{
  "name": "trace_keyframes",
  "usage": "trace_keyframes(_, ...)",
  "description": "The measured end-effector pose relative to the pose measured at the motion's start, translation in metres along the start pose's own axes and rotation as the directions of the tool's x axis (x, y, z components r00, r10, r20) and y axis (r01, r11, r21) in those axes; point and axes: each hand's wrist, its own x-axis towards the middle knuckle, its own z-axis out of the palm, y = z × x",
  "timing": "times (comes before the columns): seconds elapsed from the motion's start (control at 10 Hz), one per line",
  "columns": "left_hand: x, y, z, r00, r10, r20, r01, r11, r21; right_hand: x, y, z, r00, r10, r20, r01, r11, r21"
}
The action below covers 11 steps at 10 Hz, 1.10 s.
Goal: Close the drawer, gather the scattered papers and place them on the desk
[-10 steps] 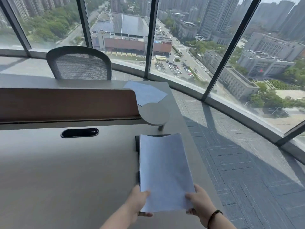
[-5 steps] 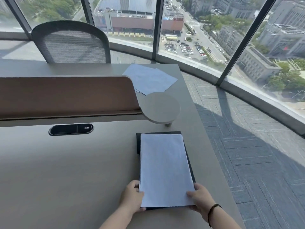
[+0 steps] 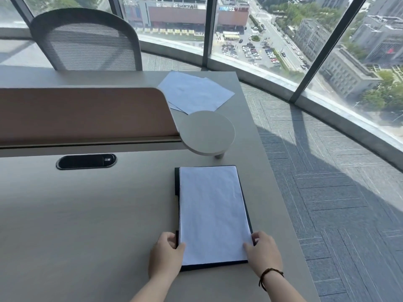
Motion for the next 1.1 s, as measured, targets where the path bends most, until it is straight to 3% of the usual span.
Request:
trace_keyframes(0.2,0.004,-0.001,0.001,0.998,-0.045,-0.039,0.044,0.999,-0.022,-0.001,0.003,0.005,1.000,0.008,-0.009,-0.008,0.997,0.075)
trace_keyframes(0.7,0.036,0.013,0.015,0.998,0.005,-0.058,-0.005,1.000,-0.002,0.038,-0.011,-0.008,0.993,0.103,-0.054,-0.085,0.961,0.264)
trace_keyframes(1.1,0.032,0.017,0.003,0.999,-0.015,0.044,0.017,0.999,-0.037,0.020,-0.007,-0.021,0.995,0.078,0.067,-0.101,0.878,0.468)
